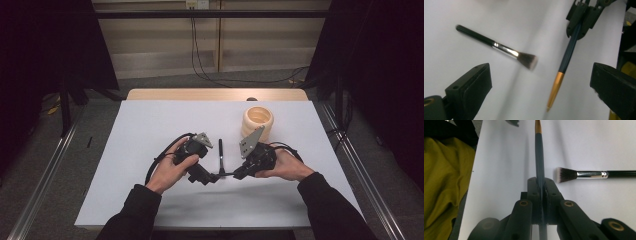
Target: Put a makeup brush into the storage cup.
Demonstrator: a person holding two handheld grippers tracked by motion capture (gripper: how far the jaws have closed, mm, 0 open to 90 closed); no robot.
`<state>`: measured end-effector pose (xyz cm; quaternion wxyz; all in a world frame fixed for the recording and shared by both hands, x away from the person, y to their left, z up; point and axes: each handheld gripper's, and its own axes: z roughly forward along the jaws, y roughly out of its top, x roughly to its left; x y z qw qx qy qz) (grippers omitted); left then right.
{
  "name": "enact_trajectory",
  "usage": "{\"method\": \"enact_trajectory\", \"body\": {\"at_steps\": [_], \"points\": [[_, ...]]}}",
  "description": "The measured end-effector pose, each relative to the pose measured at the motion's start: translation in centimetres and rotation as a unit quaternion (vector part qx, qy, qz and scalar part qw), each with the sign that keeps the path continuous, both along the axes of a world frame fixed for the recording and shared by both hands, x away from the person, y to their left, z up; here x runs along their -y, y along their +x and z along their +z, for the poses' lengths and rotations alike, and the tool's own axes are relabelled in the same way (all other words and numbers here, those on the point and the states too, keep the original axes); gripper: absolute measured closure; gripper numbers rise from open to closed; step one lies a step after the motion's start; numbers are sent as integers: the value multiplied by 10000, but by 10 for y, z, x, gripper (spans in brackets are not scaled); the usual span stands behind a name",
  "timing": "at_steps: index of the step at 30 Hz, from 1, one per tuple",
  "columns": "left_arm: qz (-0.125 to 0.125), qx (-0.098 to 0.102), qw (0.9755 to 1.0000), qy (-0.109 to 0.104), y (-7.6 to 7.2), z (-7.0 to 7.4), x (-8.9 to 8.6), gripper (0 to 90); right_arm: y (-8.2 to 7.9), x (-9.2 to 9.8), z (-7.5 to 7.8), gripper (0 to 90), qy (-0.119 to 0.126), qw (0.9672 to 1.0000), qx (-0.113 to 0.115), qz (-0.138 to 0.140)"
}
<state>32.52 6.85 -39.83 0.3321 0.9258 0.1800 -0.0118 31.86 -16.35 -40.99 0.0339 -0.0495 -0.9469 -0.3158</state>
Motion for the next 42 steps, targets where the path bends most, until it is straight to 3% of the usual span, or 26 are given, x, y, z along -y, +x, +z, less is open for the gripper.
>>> {"method": "enact_trajectory", "body": {"at_steps": [1, 4, 5, 8, 12, 15, 21, 22, 26, 28, 31, 33, 35, 38, 42], "points": [[-38, 81, 9999, 48, 1, 1, -1, 36, 0, 0, 0, 853, 16, 10000, 7, -22], [156, 175, 9995, -188, -1, -2, -2, 36, 1, 2, -1, 853, 58, 10000, -17, -62], [91, 275, 9995, -123, 0, -2, -3, 37, 1, 2, -1, 853, 39, 10000, -13, -71], [157, 386, 9987, -278, -1, -1, -6, 37, 0, 4, 0, 853, 99, 9998, 13, -161], [398, 516, 9947, -796, -6, 2, -13, 35, -1, 8, 3, 853, 148, 9994, 107, -288], [532, 583, 9917, -1014, -10, 4, -20, 31, -1, 13, 2, 853, 227, 9990, 100, -381], [637, 636, 9893, -1152, -13, 1, -33, 31, -4, 20, 0, 853, 442, 9976, 8, -536], [640, 623, 9880, -1263, -14, 0, -34, 31, -5, 21, -1, 853, 529, 9967, 28, -610], [688, 681, 9861, -1348, -16, 0, -38, 31, -10, 28, 0, 853, 862, 9930, 54, -804], [678, 667, 9836, -1532, -17, 1, -39, 33, -11, 31, 0, 853, 1001, 9913, 36, -858], [719, 746, 9827, -1538, -18, 4, -41, 30, -12, 36, 0, 853, 1199, 9878, 60, -988], [711, 738, 9808, -1659, -17, 3, -41, 27, -12, 39, 0, 853, 1323, 9859, 48, -1023], [667, 656, 9806, -1722, -16, 2, -42, 25, -11, 42, 1, 853, 1455, 9836, -17, -1069], [583, 544, 9782, -1916, -15, 0, -44, 20, -11, 44, 2, 853, 1629, 9798, -44, -1156], [688, 692, 9785, -1819, -17, 0, -43, 21, -12, 46, 5, 853, 1865, 9755, -4, -1164]]}}
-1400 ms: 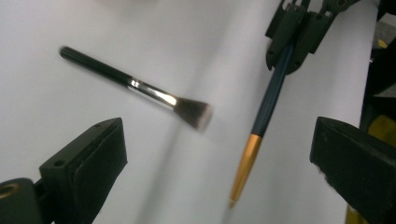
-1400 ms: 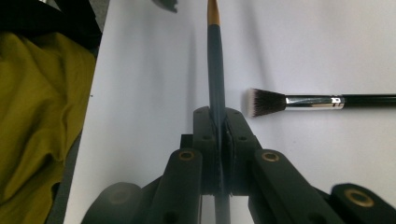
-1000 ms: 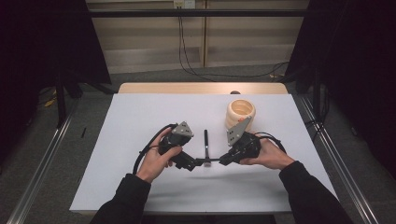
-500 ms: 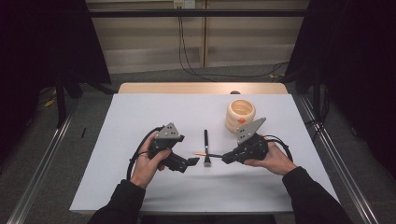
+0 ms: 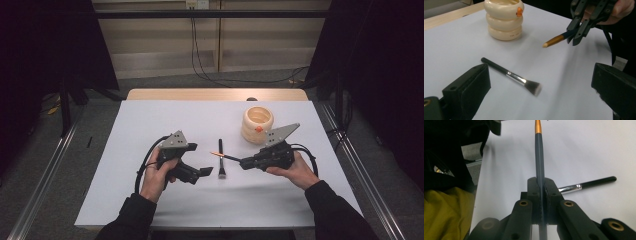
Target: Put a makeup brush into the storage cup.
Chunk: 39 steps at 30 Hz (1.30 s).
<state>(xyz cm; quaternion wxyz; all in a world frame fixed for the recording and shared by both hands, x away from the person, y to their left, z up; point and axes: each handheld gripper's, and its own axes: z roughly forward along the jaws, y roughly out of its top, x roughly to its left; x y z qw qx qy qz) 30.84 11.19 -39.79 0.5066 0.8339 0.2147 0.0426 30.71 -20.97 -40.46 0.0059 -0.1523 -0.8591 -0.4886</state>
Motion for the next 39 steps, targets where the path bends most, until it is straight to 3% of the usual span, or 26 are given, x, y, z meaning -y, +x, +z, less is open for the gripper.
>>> {"method": "enact_trajectory", "body": {"at_steps": [9, 12, 20, 22, 28, 31, 36, 37, 39], "points": [[105, 113, 9999, -56, -3, 2, 2, 22, -3, 0, 5, 853, 258, 9995, 171, -104], [128, 130, 9997, -167, -3, 2, 2, 21, -3, 1, 7, 853, 381, 9990, 201, -111], [-8, 154, 9996, -221, -6, 4, 4, 45, -4, -1, 7, 853, 423, 9987, 234, -129], [69, 166, 9996, -204, -8, 5, 5, 51, -4, -2, 7, 853, 455, 9986, 231, -107], [72, 58, 9988, -479, -7, 7, 6, 73, -4, 0, 9, 853, 564, 9980, 262, -148], [177, 151, 9988, -424, -8, 9, 7, 72, -4, 0, 10, 852, 541, 9980, 278, -156], [6, 46, 9985, -551, -8, 13, 11, 86, -4, 0, 11, 853, 582, 9976, 322, -185], [-89, 35, 9978, -655, -9, 13, 12, 87, -4, 0, 11, 853, 605, 9975, 316, -176], [9, 222, 9986, -486, -13, 16, 17, 125, -4, 0, 12, 853, 619, 9974, 313, -173]]}}
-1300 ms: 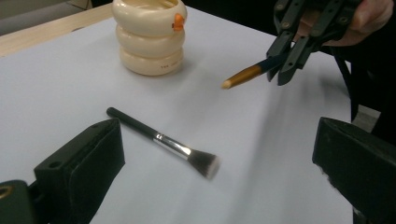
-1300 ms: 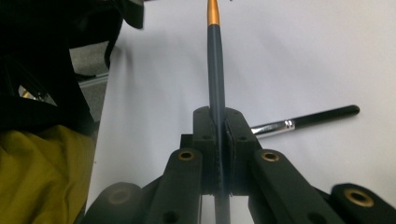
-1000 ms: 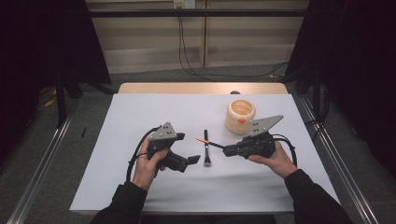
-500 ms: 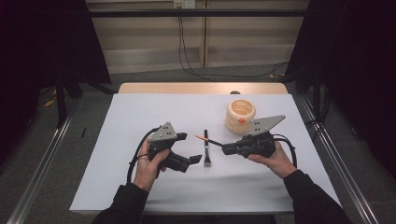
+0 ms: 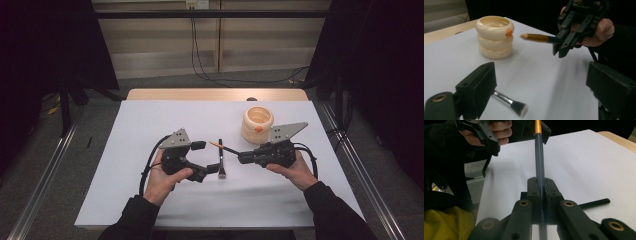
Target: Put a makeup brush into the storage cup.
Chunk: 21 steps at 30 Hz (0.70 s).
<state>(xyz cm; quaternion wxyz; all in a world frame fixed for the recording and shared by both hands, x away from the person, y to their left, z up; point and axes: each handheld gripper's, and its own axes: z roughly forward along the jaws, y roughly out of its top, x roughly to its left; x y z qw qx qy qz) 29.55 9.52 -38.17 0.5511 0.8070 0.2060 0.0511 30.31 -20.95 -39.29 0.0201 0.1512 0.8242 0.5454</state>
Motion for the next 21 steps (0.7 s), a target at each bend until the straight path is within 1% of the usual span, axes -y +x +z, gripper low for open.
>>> {"method": "enact_trajectory", "body": {"at_steps": [1, 2, 5, 7, 8, 9, 10, 11, 12, 13, 14, 15, 16, 17, 18, 19, 20, 21], "points": [[28, 49, 10000, -29, -2, 1, 2, 137, 0, 0, 0, 852, 1, 10000, 10, -4], [-35, 59, 10000, -33, -2, 2, 3, 132, 0, 0, 0, 853, 11, 10000, 2, 4], [-87, 97, 9999, -41, -5, 3, 7, 151, 0, 0, 1, 853, 45, 10000, 7, 3], [-68, 218, 9997, -92, -7, 3, 9, 200, 0, 0, 1, 853, 46, 10000, 7, 13], [8, 301, 9995, -58, -9, 4, 9, 225, 0, 0, 1, 853, 48, 10000, 10, 15], [15, 313, 9995, -81, -9, 4, 9, 284, 0, -1, 1, 852, 64, 10000, 15, 34], [52, 215, 9997, -125, -8, 4, 9, 321, -1, -1, 1, 852, 52, 10000, 7, 38], [143, 164, 9995, -235, -7, 4, 7, 331, -1, -2, 1, 853, 47, 10000, 10, 35], [140, 119, 9994, -308, -5, 4, 6, 370, -2, -2, 1, 853, 60, 10000, 9, 50], [137, 115, 9993, -334, -4, 5, 5, 418, -1, -3, 1, 853, 64, 9999, 31, 73], [155, 100, 9992, -350, -4, 5, 5, 425, -2, -4, 2, 853, 55, 10000, 36, 72], [127, 77, 9990, -418, -4, 5, 5, 440, -2, -4, 2, 853, 73, 9999, 40, 89], [108, 48, 9988, -466, -4, 5, 5, 470, -2, -5, 2, 853, 80, 9999, 43, 102], [143, 84, 9989, -442, -4, 6, 5, 504, -2, -5, 2, 853, 77, 9999, 36, 102], [156, 81, 9987, -475, -4, 6, 6, 527, -2, -5, 2, 853, 82, 9999, 32, 110], [124, 28, 9988, -483, -3, 6, 6, 546, -2, -5, 2, 853, 92, 9999, 36, 111], [188, 25, 9985, -522, -4, 6, 7, 561, -2, -6, 1, 852, 93, 9999, 31, 112], [186, 47, 9983, -548, -3, 6, 7, 565, -2, -6, 1, 853, 70, 9999, 59, 122]]}}
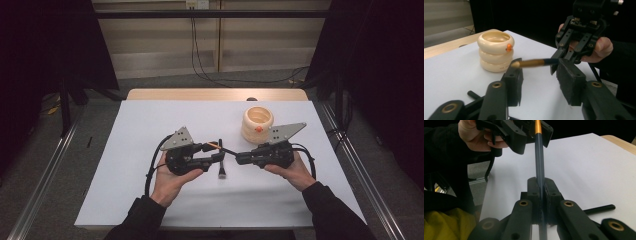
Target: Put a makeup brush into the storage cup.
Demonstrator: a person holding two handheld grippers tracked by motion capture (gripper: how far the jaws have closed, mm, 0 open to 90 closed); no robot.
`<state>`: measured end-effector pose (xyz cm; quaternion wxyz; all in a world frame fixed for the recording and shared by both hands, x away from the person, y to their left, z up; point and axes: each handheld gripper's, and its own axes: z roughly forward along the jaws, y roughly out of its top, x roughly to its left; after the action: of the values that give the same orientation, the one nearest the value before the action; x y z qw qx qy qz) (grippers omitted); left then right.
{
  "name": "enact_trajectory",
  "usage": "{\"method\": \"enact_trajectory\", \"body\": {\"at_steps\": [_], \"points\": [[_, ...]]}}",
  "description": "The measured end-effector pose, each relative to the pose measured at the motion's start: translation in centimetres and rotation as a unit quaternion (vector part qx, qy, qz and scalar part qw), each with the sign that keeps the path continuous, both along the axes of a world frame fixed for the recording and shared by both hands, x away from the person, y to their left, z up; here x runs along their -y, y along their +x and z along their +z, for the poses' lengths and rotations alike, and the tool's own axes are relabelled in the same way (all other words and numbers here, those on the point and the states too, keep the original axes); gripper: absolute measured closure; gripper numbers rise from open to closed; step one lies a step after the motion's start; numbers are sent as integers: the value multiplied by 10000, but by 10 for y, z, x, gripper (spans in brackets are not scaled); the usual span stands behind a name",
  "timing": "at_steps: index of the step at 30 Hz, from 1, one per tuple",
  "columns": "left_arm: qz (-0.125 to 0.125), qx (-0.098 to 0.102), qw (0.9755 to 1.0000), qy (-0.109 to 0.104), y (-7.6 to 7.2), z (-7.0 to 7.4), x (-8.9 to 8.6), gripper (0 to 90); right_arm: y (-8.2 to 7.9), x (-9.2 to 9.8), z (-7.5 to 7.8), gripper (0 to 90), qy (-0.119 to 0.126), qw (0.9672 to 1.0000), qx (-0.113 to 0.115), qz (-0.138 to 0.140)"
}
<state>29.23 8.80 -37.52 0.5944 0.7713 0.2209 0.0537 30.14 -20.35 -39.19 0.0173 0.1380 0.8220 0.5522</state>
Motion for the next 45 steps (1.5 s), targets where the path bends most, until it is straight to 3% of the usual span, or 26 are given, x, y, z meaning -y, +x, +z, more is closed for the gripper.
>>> {"method": "enact_trajectory", "body": {"at_steps": [7, 15, 22, 27, 35, 45], "points": [[-142, -129, 9997, -167, 3, 0, 3, 699, 0, 1, 0, 852, 47, 10000, 6, 36], [-353, -316, 9978, -465, 5, 2, 1, 738, -1, 0, 0, 853, 34, 9999, 48, 141], [-571, -259, 9971, -426, 4, 9, 4, 790, -1, -3, -3, 849, -61, 9995, 66, 290], [-743, -333, 9955, -493, 1, 12, 7, 831, -2, -6, -5, 838, -160, 9993, 111, 334], [-766, -284, 9955, -470, 0, 13, 8, 838, -2, -5, -6, 818, -114, 9992, 75, 376], [-742, -259, 9962, -373, -1, 14, 8, 838, -1, -8, -7, 665, -42, 9994, -8, 353]]}}
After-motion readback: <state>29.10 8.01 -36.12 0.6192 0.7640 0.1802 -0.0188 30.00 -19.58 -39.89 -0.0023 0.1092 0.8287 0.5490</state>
